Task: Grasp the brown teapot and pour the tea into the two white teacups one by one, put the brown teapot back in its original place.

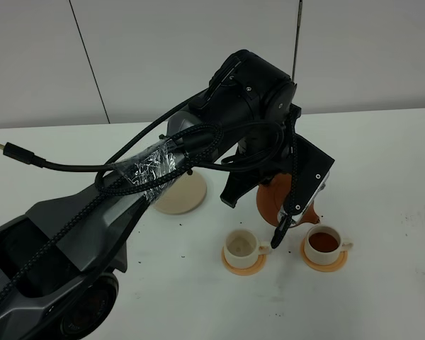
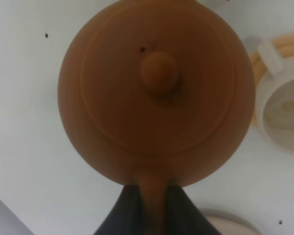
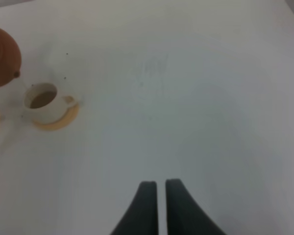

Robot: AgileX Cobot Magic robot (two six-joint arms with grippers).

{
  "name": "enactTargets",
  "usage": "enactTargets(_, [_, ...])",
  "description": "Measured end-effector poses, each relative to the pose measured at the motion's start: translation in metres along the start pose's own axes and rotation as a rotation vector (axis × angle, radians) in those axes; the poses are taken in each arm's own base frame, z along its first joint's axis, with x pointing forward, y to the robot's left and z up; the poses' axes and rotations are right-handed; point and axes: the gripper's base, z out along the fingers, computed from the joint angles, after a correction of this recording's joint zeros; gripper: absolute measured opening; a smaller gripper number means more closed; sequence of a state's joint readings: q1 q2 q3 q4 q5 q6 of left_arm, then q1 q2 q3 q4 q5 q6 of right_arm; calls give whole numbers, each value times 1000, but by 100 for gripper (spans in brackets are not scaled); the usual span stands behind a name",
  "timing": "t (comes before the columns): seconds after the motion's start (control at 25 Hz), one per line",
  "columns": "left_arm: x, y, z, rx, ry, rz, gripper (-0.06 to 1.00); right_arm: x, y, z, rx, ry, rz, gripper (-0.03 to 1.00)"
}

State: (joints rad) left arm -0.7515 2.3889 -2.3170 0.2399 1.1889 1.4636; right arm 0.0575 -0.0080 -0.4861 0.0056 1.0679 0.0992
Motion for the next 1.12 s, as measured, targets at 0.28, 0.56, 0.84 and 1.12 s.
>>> enactTargets(0.28, [0, 0, 0, 0, 0, 0, 18, 0, 0, 0, 0, 0, 0, 3])
enactTargets(0.56, [0, 0, 0, 0, 0, -3, 18, 0, 0, 0, 0, 0, 0, 3])
enactTargets(0.84, [0, 0, 0, 0, -2, -2, 18, 0, 0, 0, 0, 0, 0, 3])
enactTargets(1.12, [0, 0, 0, 0, -2, -2, 18, 0, 0, 0, 0, 0, 0, 3])
